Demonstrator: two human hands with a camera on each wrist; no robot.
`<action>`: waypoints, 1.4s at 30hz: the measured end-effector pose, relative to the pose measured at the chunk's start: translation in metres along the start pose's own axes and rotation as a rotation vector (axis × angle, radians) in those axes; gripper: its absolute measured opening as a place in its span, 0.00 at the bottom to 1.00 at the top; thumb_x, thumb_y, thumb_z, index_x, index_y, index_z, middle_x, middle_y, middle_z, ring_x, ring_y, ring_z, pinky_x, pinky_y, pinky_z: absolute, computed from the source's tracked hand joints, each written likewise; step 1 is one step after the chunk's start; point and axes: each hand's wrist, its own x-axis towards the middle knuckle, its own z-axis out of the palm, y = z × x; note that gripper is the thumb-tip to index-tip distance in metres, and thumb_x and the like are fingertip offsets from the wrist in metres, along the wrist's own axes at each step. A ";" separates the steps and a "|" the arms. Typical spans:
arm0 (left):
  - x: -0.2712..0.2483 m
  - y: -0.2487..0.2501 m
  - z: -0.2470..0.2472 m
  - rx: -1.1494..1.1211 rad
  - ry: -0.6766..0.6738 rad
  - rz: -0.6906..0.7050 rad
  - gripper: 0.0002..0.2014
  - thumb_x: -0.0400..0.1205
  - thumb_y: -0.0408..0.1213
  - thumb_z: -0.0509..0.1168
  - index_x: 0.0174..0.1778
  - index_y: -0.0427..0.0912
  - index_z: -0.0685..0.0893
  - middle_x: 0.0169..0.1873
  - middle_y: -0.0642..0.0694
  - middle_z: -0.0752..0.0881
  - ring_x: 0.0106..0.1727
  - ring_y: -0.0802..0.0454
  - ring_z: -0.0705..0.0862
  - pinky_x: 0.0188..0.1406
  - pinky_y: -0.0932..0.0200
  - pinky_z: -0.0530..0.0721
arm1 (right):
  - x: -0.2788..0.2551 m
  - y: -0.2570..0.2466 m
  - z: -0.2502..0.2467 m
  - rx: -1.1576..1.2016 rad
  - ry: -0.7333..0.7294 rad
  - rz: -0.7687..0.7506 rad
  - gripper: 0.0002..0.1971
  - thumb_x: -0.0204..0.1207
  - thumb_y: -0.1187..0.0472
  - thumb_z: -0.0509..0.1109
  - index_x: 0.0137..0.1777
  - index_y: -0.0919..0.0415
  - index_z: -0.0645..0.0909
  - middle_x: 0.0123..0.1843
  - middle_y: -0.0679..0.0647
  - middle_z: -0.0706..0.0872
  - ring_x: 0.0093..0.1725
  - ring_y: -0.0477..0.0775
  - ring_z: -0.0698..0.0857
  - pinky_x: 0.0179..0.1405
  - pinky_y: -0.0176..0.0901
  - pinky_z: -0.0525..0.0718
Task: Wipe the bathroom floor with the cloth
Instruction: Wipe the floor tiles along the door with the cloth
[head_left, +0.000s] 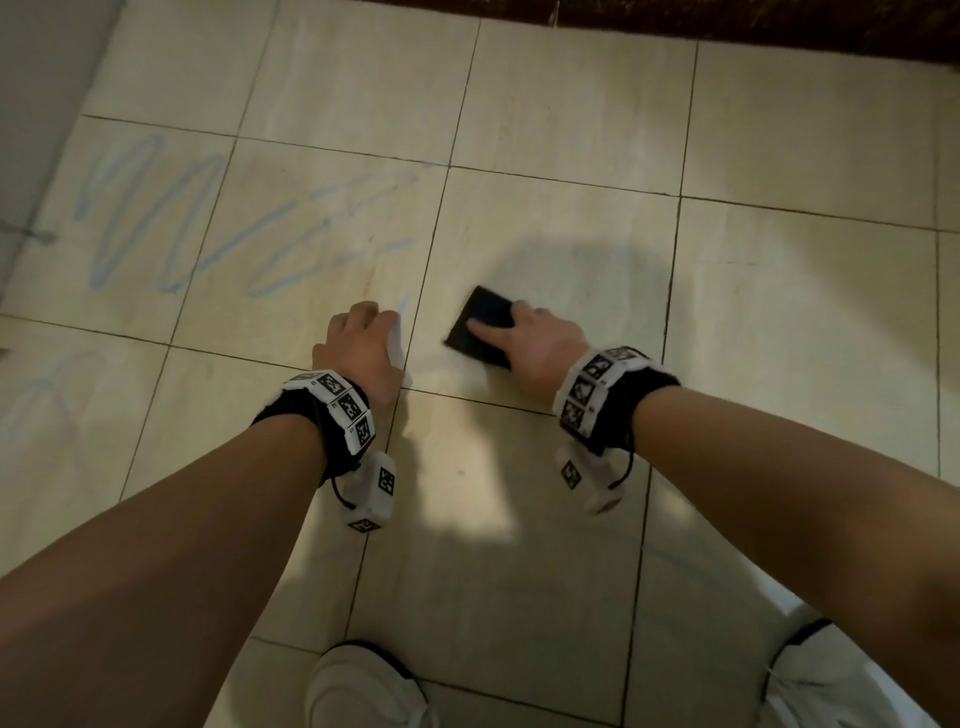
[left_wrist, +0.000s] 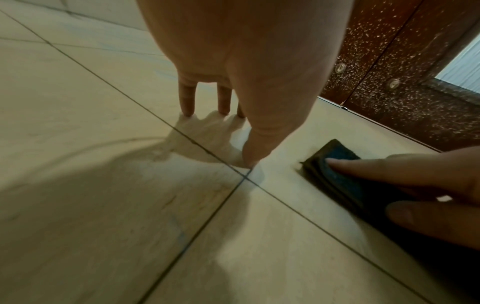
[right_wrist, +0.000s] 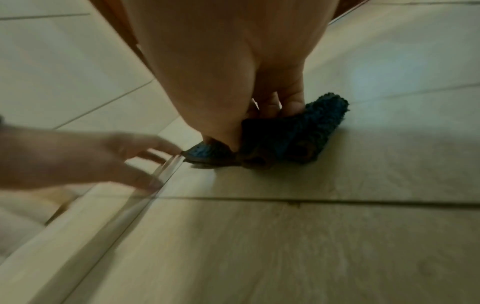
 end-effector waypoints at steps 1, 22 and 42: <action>0.000 0.001 -0.001 -0.005 0.005 0.000 0.36 0.76 0.44 0.73 0.80 0.50 0.66 0.81 0.48 0.59 0.79 0.40 0.59 0.67 0.40 0.72 | -0.001 -0.008 0.002 -0.022 -0.023 -0.034 0.34 0.85 0.54 0.61 0.85 0.34 0.49 0.77 0.59 0.64 0.71 0.64 0.72 0.57 0.55 0.77; 0.017 -0.015 -0.001 -0.024 0.116 0.004 0.32 0.76 0.39 0.69 0.77 0.54 0.70 0.77 0.50 0.67 0.75 0.41 0.65 0.61 0.42 0.75 | 0.038 -0.037 -0.006 -0.022 0.045 -0.121 0.33 0.85 0.52 0.64 0.85 0.36 0.52 0.79 0.59 0.62 0.74 0.63 0.70 0.63 0.55 0.77; 0.013 0.001 0.003 -0.036 0.177 -0.057 0.20 0.81 0.38 0.61 0.70 0.50 0.75 0.77 0.48 0.66 0.74 0.40 0.66 0.61 0.38 0.74 | 0.137 0.023 -0.091 0.180 0.066 0.129 0.38 0.83 0.57 0.64 0.87 0.41 0.49 0.82 0.65 0.59 0.71 0.69 0.75 0.66 0.53 0.77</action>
